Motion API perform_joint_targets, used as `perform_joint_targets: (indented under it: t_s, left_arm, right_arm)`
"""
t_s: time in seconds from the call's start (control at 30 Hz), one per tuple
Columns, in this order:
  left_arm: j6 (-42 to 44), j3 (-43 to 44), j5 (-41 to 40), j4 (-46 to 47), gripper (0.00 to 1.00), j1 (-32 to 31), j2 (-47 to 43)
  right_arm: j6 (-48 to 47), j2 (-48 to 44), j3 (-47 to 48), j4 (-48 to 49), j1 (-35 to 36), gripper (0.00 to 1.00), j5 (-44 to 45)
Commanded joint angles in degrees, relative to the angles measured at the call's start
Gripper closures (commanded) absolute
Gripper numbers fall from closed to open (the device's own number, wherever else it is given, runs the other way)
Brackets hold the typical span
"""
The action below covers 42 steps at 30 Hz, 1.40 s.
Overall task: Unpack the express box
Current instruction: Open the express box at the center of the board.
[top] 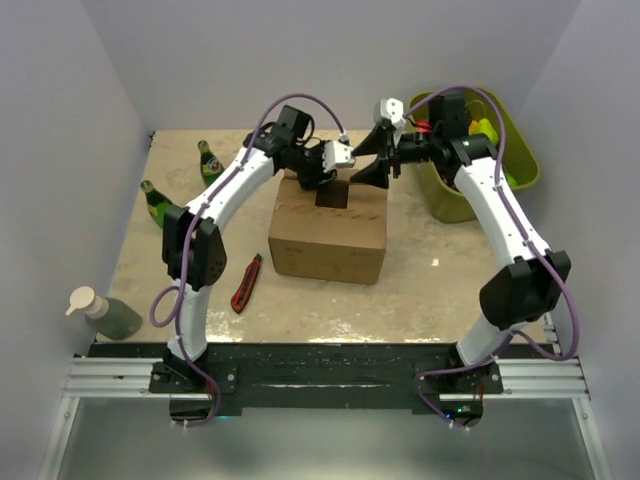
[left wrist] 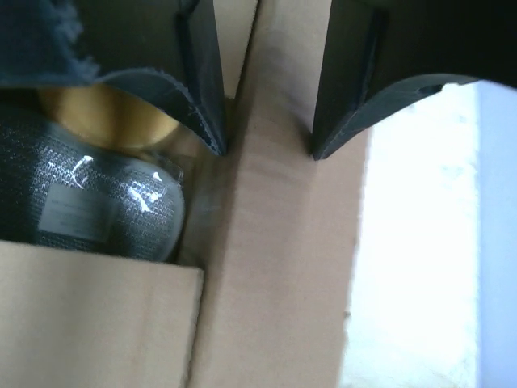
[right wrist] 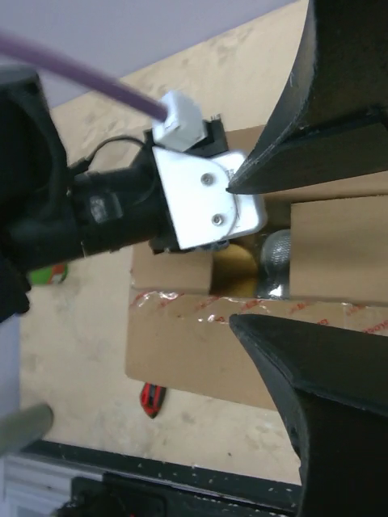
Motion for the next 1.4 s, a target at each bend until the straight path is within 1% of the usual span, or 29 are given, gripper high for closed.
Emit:
perform_joint_targets:
  t_s: [0.0,0.03,0.07,0.1,0.13,0.17,0.2,0.3,0.43,0.5,0.53,0.57,0.67,0.7,0.73,0.83,0.93,1.0,1.03,1.13,1.2,1.3,1.33,1.37]
  left_arm:
    - [-10.8,-3.9,10.4,-10.3,0.53,1.8,2.8]
    - [-12.1,-6.9,11.4,-9.2,0.54,2.0,2.2]
    - [-13.3,-8.4,13.1,-6.7,0.55,2.2,1.6]
    - [-15.6,-9.7,13.8,-5.7,0.56,2.4,1.1]
    - [-16.5,-11.1,14.6,-5.2,0.58,2.5,1.2]
    - [-17.5,-11.6,16.1,-4.5,0.59,2.6,1.3]
    - [-19.8,-12.0,16.9,-3.8,0.59,2.6,1.4]
    - [-21.7,-13.9,18.7,-2.0,0.6,2.5,0.7]
    - [-23.2,-14.6,19.7,-2.2,0.7,2.7,-0.5]
    - [-24.9,-15.3,19.7,-1.2,0.74,2.8,-1.6]
    - [-25.3,-15.5,19.7,-0.9,0.76,2.8,-2.0]
    - [-25.5,-15.7,19.4,-0.7,0.77,2.8,-2.2]
    - [-26.8,-16.1,18.7,0.1,0.86,2.9,-3.4]
    - [-27.4,-16.6,18.4,0.3,0.96,2.9,-3.8]
    - [-27.7,-16.7,18.1,0.5,0.99,3.0,-4.0]
    - [-28.8,-17.5,18.6,1.3,1.0,3.5,-4.3]
    - [-29.7,-17.9,18.7,2.0,1.0,4.0,-4.4]
    - [-30.2,-17.9,18.4,2.2,1.0,4.2,-4.1]
    - [-30.6,-17.9,18.4,2.6,1.0,4.4,-4.1]
    - [-31.5,-18.0,17.9,3.2,1.0,4.9,-3.8]
    - [-32.4,-17.9,17.0,3.7,1.0,5.6,-3.2]
    - [-32.9,-17.0,15.6,4.4,1.0,6.7,-2.3]
    - [-33.0,-16.7,15.2,4.7,1.0,7.0,-2.1]
    - [-33.0,-16.5,14.5,4.8,1.0,7.2,-1.9]
  right_arm:
    - [-19.0,7.3,3.7,-28.5,-0.7,0.33,-2.1]
    - [-21.4,8.5,4.7,-36.7,-0.7,0.32,-1.7]
    - [-29.3,11.9,7.9,-42.1,-0.6,0.32,-1.2]
    - [-32.9,13.5,9.6,-47.2,-0.5,0.32,-0.9]
    - [-32.6,14.9,10.4,-49.3,0.0,0.31,-0.4]
    - [-30.9,15.5,10.4,-49.3,0.2,0.26,-0.1]
    - [-31.5,15.7,10.1,-49.2,0.3,0.26,0.1]
    - [-35.0,14.7,10.1,-49.7,1.3,0.26,1.4]
    - [-32.9,12.6,9.0,-45.6,1.8,0.27,3.1]
    - [-32.9,13.5,8.2,-46.9,2.5,0.27,3.5]
    - [-34.0,15.6,8.6,-49.2,3.6,0.27,3.0]
    - [-32.0,16.3,8.4,-49.2,4.3,0.27,2.9]
    - [-30.6,18.8,9.3,-49.3,6.3,0.25,2.1]
    - [-30.1,19.4,10.1,-49.2,6.5,0.25,2.1]
    - [-29.4,20.0,10.8,-49.2,6.9,0.25,2.6]
    - [-27.7,22.8,14.0,-49.2,7.7,0.25,5.2]
    - [-24.7,25.0,15.0,-49.2,8.7,0.26,6.5]
    - [-22.7,25.8,15.2,-49.2,8.7,0.27,5.6]
    - [-18.9,26.1,15.8,-49.2,8.7,0.27,5.0]
    - [-12.7,27.3,15.2,-49.3,8.7,0.3,4.2]
    - [-11.8,26.0,13.9,-49.2,8.7,0.3,2.2]
    - [-9.9,24.4,11.5,-49.2,8.8,0.36,1.3]
    - [-8.2,24.2,10.9,-49.2,8.7,0.46,1.7]
    - [-7.1,24.0,10.6,-49.2,8.7,0.5,1.9]
